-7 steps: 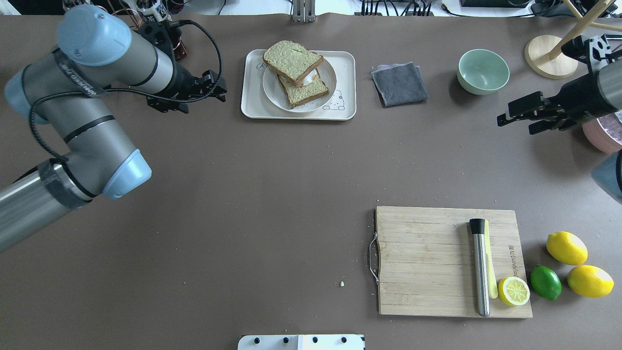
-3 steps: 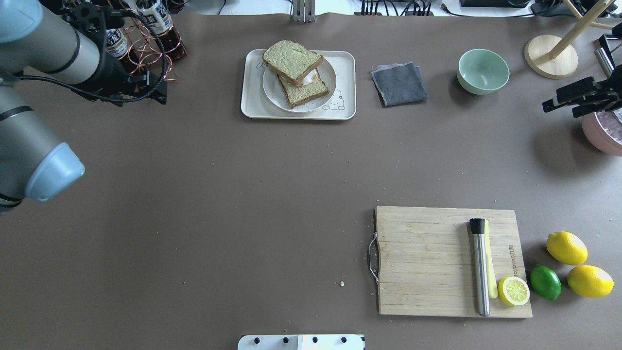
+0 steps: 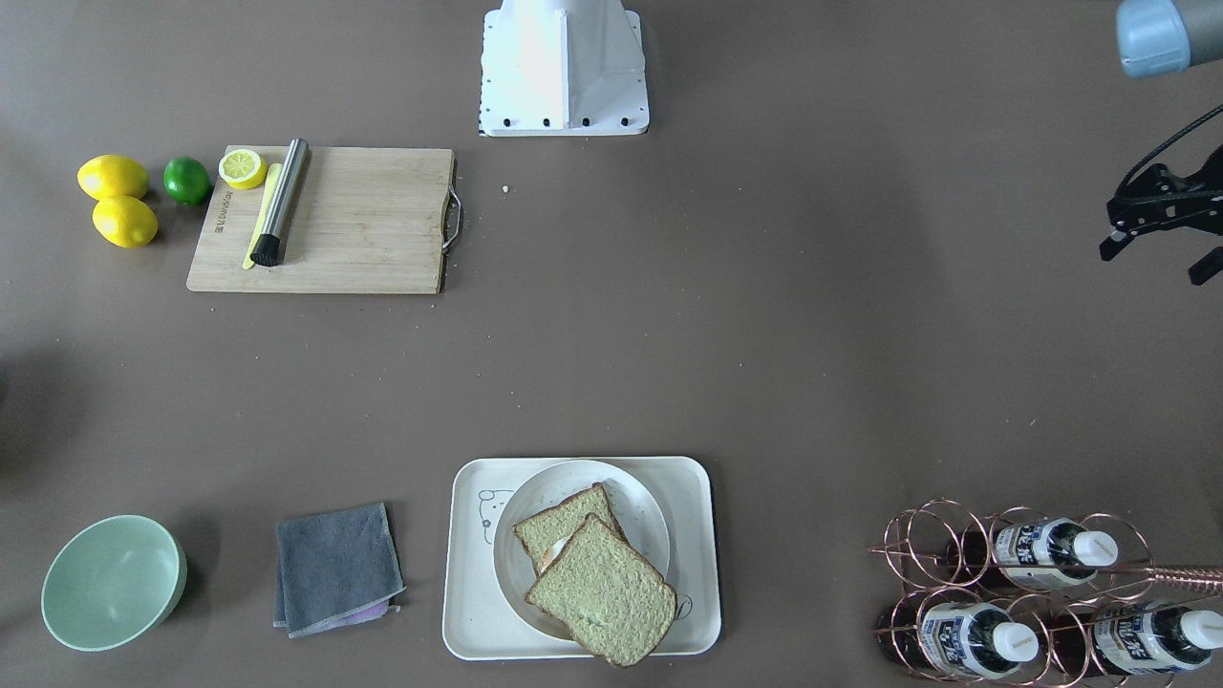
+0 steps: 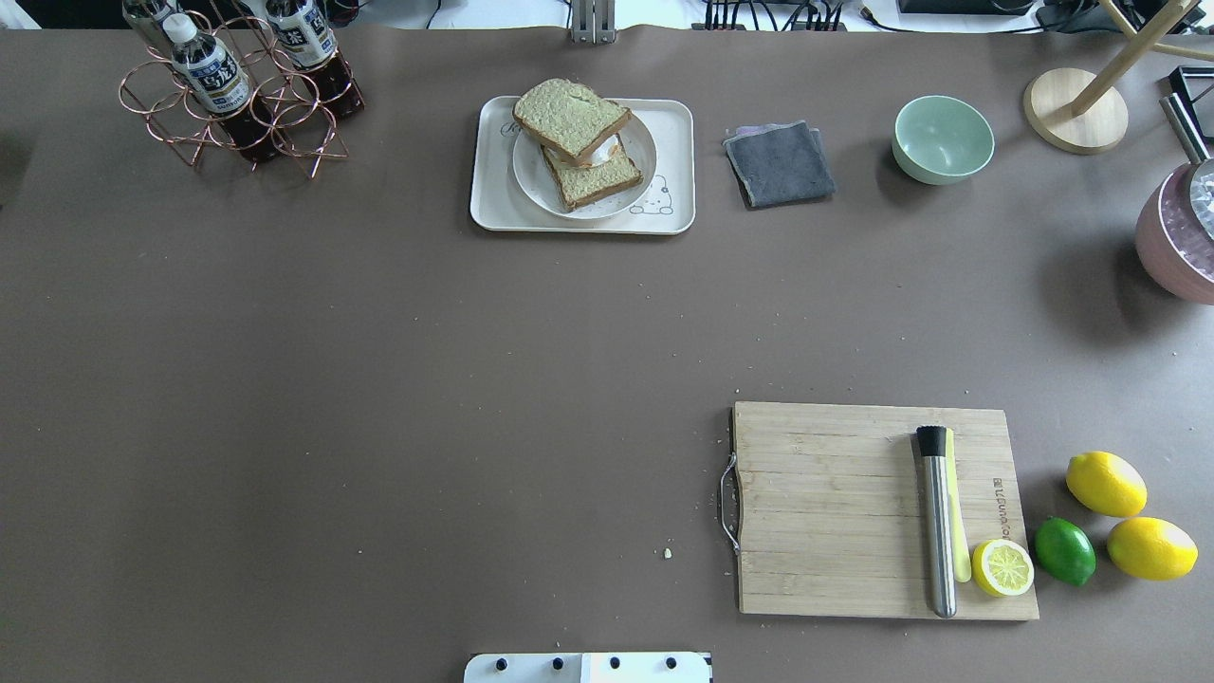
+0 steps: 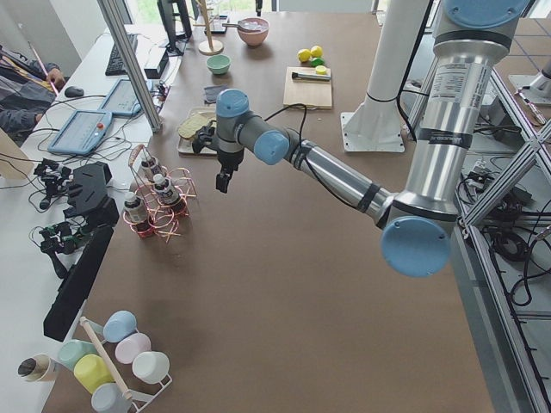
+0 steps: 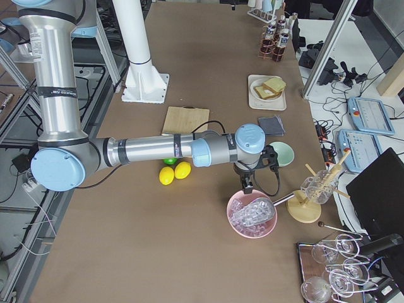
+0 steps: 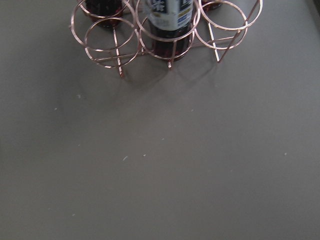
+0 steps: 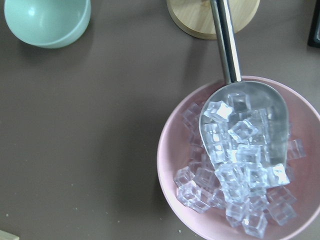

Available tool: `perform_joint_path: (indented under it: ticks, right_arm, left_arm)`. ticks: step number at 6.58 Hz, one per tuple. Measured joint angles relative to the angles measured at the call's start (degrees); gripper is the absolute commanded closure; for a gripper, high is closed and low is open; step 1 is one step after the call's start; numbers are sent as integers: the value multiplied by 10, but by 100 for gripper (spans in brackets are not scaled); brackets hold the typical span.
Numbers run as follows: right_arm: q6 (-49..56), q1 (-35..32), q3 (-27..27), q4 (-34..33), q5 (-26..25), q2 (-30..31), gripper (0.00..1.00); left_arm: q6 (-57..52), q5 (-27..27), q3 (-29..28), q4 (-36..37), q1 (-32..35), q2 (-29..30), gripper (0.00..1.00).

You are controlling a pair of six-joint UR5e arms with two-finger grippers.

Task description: Make sandwich and place on tray

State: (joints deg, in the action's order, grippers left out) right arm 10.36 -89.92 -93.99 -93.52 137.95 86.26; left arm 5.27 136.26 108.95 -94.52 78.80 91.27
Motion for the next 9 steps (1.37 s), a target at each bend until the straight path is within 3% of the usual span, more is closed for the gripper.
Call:
perform_joint_path:
  ticks: [2,4,6,9]
  right_arm:
    - [89,-40,1,-65,-18,5,0]
    - [122,-57,-5,-83,-21,12,0]
    - [130,-55,-4,-85,-22,10,0]
    - [130,-53,-8,-83,-28,14,0]
  left_arm:
    - [-144,38,-36,1,72,-59,3]
    - [-239,43,-70,4,134,-88,3]
    - [-270,44,-71,33,190,-98,2]
    - [-269,43,-56,68,211,-109,2]
